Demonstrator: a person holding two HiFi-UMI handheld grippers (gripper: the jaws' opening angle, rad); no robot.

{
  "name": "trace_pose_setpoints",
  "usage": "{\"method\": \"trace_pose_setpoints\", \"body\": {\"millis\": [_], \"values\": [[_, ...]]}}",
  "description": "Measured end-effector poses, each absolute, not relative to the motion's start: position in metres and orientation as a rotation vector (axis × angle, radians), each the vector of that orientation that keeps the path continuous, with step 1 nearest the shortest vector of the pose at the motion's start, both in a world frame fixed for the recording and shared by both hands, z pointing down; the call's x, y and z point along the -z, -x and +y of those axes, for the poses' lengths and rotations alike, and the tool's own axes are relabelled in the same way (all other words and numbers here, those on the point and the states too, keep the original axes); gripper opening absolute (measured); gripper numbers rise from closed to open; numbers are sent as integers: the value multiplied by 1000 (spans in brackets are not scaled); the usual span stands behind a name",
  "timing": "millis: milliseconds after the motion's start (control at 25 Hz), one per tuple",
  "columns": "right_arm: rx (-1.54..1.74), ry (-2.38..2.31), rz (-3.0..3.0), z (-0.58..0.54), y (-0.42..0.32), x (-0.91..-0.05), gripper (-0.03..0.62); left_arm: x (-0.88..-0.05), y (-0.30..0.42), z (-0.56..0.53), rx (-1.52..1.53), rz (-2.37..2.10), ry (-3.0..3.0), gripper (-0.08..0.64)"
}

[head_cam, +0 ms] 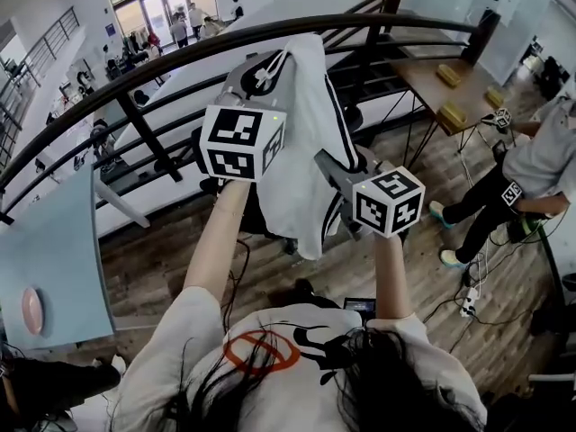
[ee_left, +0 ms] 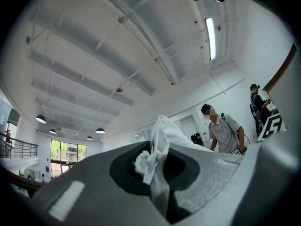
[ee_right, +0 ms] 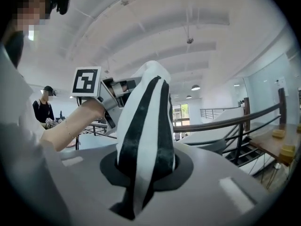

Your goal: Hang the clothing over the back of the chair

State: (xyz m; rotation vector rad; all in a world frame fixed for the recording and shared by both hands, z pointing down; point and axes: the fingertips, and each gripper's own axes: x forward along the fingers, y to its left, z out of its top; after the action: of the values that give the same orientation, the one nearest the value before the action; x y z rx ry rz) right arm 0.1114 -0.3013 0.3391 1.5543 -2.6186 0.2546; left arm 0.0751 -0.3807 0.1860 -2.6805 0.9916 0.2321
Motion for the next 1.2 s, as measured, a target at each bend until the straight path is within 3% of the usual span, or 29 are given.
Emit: {"method": "trace_pose_setpoints", "body": {"millis": [240, 440, 600, 720, 920, 1200], "values": [[-161, -1430, -2680, -326, -118, -314, 91, -182, -92, -433, -150, 994, 2715, 121], [-178, -1319, -2709, -329, -122, -324, 124, -227, -103, -472, 15, 987, 2816, 118], [-235, -1237, -2728, -332, -128, -331, 179, -260, -111, -499, 139, 917, 2982, 118], [-262, -1284, -2746, -334, -141, -331, 259, -280, -112, -513, 307, 882, 2944, 118], [-305, -1301, -2792, -331, -153, -330, 262, -326, -135, -516, 667, 722, 2762, 118], [-320, -1330, -2755, -319, -161, -347, 265, -386, -154, -505, 936, 418, 2779, 120]]}}
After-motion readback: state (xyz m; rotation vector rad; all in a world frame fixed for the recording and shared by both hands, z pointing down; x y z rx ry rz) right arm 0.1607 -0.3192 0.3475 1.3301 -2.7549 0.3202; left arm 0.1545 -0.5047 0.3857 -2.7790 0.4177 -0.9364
